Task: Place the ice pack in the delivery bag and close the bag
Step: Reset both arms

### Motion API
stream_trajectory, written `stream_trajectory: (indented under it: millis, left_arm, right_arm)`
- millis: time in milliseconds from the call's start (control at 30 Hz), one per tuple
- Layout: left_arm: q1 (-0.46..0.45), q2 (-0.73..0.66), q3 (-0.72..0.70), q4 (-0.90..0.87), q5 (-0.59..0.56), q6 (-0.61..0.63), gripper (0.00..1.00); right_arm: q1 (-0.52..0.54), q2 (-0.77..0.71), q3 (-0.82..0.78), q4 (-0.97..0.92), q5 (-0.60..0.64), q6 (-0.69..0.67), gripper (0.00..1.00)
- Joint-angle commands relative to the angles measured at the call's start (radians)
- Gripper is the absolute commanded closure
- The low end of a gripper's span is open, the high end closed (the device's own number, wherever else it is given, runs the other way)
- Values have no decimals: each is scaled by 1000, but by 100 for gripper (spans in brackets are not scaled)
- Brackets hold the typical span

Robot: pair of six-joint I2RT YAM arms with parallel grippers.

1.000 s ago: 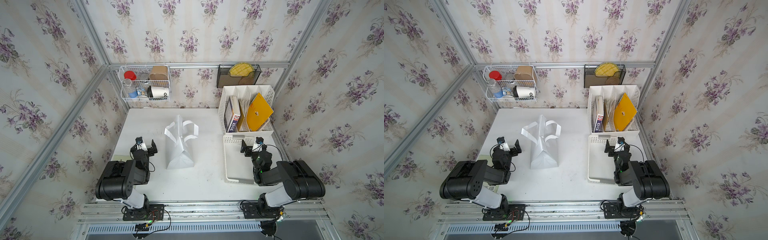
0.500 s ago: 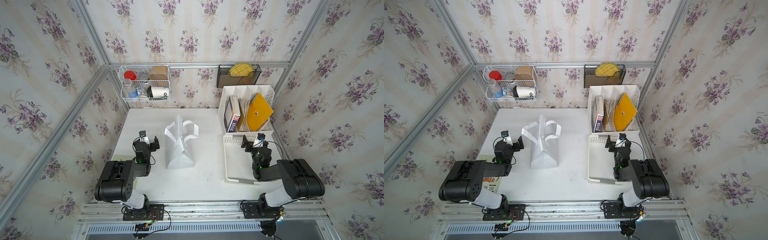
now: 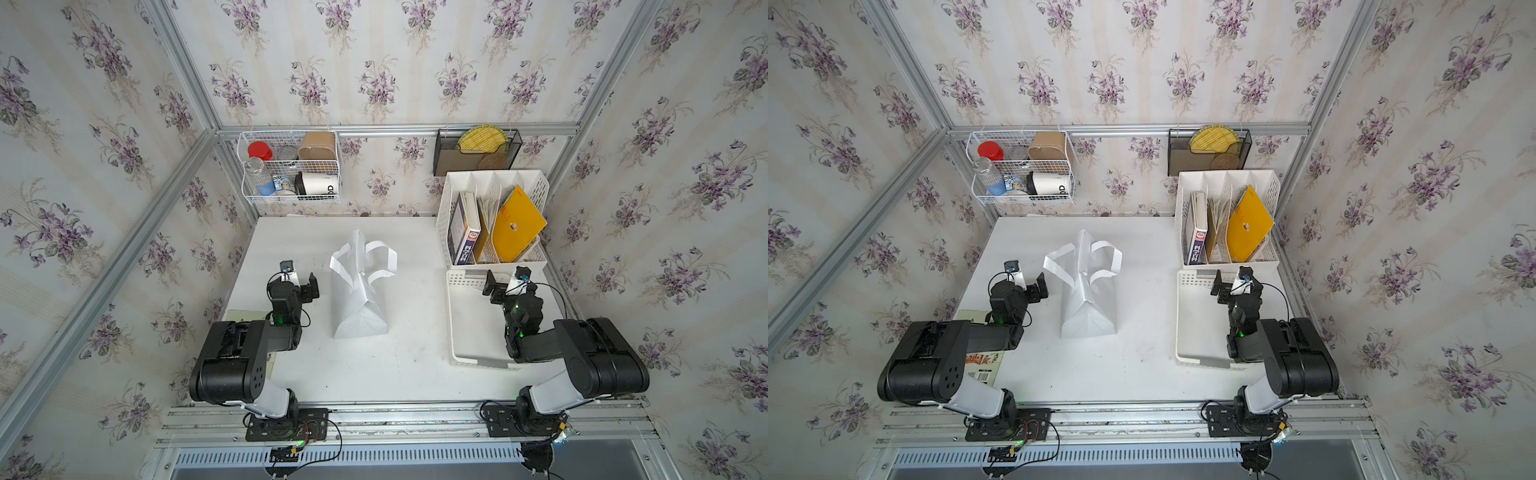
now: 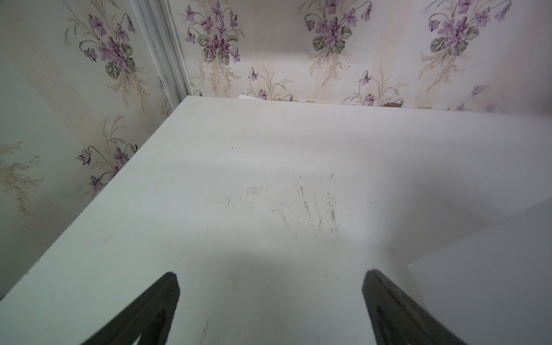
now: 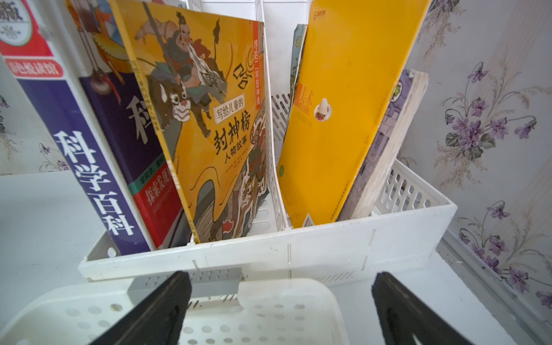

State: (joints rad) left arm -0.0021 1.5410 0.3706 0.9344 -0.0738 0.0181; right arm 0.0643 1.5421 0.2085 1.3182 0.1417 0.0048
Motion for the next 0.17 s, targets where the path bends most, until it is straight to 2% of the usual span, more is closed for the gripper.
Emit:
stream_trajectory:
  millis: [0, 133]
  left_arm:
    - [1, -1, 4, -14, 28, 17, 1]
    - [0, -1, 5, -14, 28, 18, 1]
  right_arm:
    - [-1, 2, 4, 4, 6, 9, 0]
    - [0, 1, 3, 4, 4, 7, 0]
